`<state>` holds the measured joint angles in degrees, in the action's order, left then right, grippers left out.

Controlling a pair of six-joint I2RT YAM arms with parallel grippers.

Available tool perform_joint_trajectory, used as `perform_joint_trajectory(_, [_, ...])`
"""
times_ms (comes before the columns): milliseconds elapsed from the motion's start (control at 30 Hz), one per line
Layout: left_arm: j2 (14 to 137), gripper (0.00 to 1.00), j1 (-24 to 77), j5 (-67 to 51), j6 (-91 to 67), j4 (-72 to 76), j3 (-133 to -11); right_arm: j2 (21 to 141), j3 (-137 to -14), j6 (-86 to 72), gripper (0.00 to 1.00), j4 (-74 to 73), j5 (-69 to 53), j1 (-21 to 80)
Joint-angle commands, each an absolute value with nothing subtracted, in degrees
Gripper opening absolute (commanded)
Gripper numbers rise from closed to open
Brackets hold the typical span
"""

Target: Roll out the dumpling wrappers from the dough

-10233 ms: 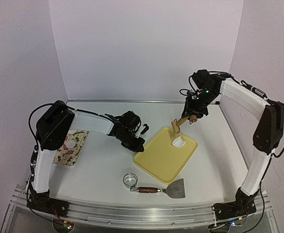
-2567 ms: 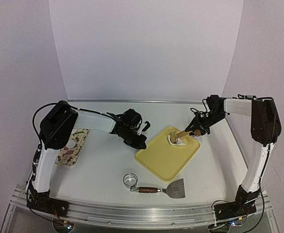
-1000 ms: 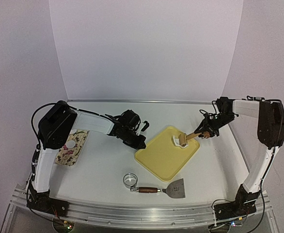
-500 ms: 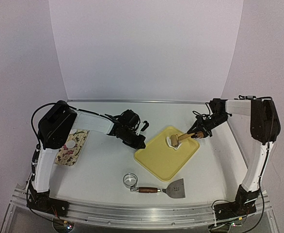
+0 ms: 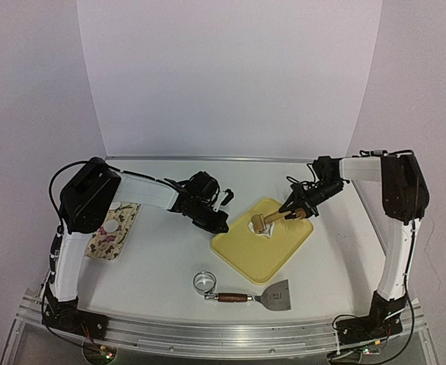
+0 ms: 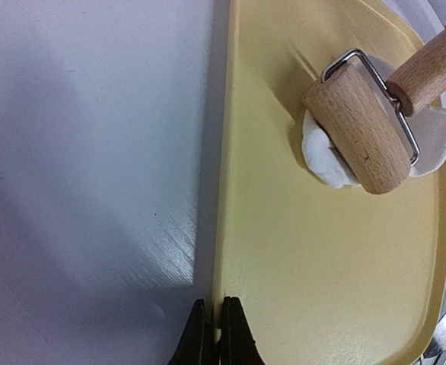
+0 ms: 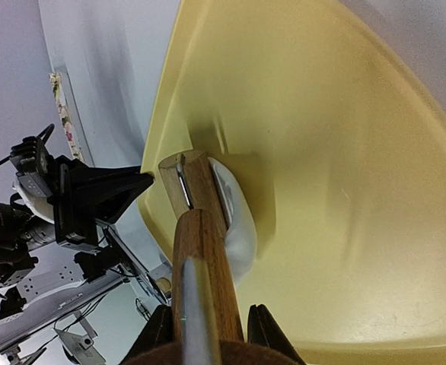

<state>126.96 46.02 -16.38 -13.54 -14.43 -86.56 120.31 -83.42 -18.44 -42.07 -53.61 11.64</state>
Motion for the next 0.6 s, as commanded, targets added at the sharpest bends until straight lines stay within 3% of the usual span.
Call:
perform_joint_trajectory(0, [132.9,0.00,46.1,-13.7,-15.3,-21.7,-84.2,129.2,-78.4,-20.4,0.00,-54.4,-20.4,16.0])
perform_joint_trajectory(567, [132.7,0.00,46.3,-14.0,-15.6,-21.2,-83.2,131.9,-82.3,-23.1,0.00,-54.5,-16.5,19.0])
